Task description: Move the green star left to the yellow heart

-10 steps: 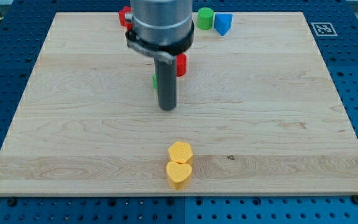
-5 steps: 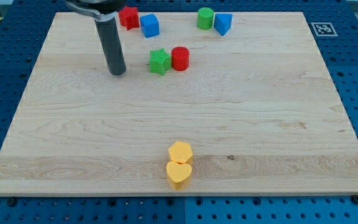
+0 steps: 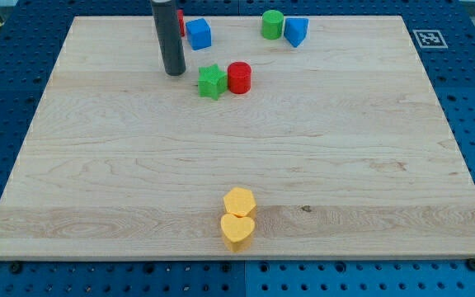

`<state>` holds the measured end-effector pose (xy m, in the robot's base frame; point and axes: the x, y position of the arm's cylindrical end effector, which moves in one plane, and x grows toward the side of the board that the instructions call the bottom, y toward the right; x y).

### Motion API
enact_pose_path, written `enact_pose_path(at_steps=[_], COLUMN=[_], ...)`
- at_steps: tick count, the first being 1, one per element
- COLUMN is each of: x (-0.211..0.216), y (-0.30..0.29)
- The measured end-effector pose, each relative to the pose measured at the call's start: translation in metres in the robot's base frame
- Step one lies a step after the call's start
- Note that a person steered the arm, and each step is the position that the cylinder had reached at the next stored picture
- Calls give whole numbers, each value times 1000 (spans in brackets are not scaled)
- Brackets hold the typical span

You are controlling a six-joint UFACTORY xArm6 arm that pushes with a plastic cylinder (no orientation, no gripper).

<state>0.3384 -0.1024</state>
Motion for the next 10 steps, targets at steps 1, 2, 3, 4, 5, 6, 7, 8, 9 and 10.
enact_pose_path(at_steps=[1, 2, 3, 4, 5, 6, 7, 8, 9, 10], x=[20, 20, -7, -36, -53, -51, -39, -32, -28, -17], y=[1, 2, 3, 14, 29, 50, 66, 68, 68, 69])
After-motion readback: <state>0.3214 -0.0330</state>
